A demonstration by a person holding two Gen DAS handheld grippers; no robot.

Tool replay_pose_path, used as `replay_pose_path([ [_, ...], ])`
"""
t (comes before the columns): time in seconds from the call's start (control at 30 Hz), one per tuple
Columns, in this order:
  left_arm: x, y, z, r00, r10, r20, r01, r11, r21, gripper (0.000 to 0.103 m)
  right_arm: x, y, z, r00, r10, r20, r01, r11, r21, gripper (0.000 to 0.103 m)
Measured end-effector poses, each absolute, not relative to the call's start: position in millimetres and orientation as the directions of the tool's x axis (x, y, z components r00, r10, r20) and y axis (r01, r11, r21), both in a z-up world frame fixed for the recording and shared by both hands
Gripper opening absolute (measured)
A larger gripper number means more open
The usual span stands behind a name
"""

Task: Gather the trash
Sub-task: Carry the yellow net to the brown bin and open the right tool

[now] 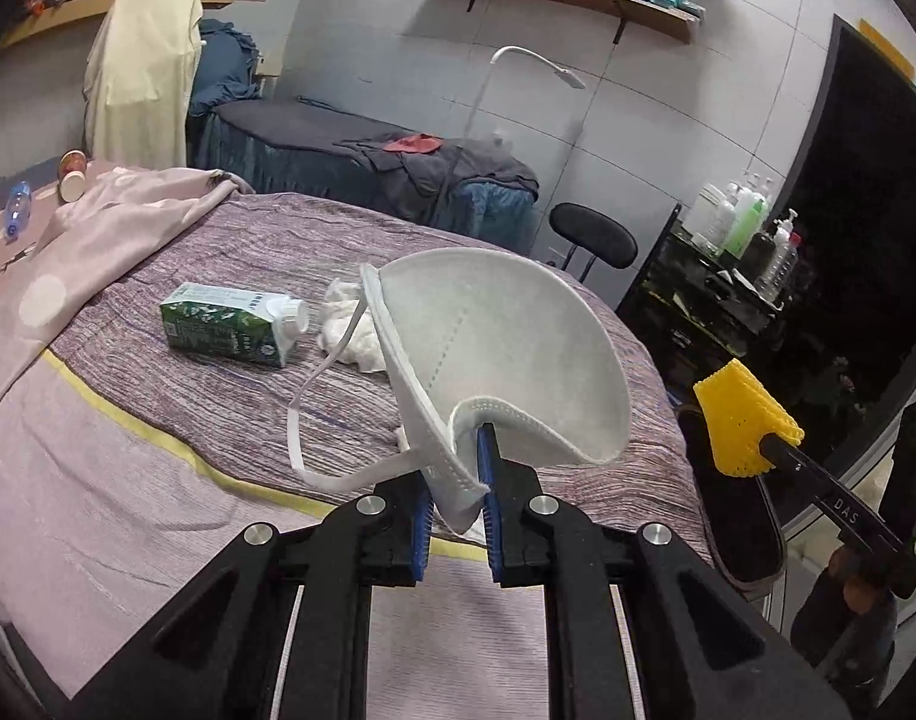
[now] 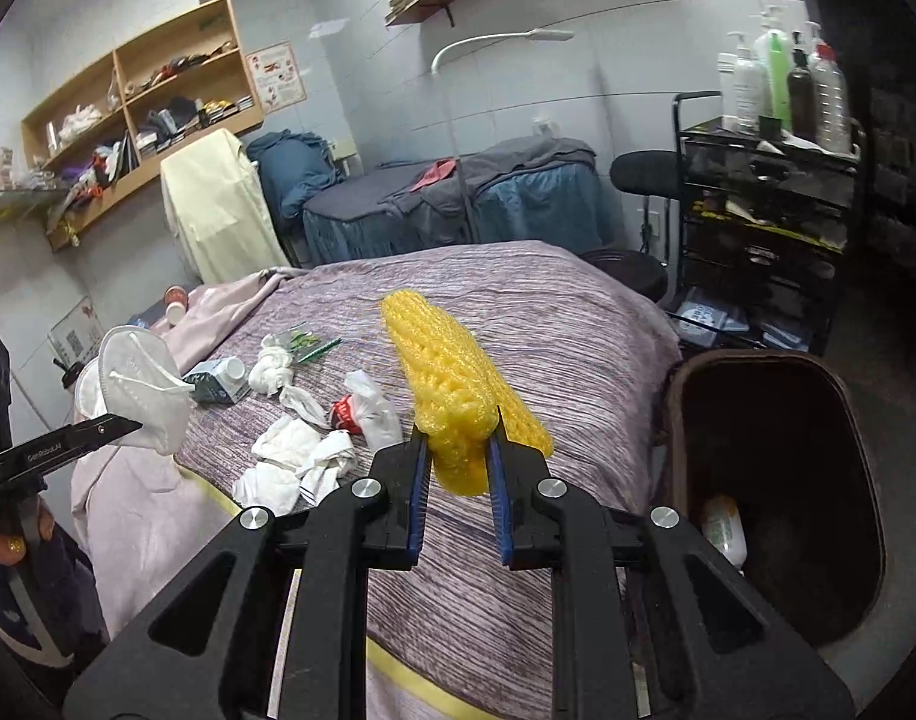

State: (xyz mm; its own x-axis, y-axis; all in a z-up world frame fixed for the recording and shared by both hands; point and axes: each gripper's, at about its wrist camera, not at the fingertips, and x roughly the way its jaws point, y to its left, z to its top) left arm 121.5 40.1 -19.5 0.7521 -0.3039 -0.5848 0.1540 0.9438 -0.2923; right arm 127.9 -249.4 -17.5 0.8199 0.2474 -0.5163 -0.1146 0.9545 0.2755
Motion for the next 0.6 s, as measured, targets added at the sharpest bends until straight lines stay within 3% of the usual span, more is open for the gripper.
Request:
replay_pose_path([
  [0.6, 115, -80, -18, 0.649, -0.495, -0.577, 0.422, 0.866, -0.269, 0.014, 81, -346, -40, 0.843, 0.076, -0.533, 0.119, 0.939, 0.324, 0.018],
])
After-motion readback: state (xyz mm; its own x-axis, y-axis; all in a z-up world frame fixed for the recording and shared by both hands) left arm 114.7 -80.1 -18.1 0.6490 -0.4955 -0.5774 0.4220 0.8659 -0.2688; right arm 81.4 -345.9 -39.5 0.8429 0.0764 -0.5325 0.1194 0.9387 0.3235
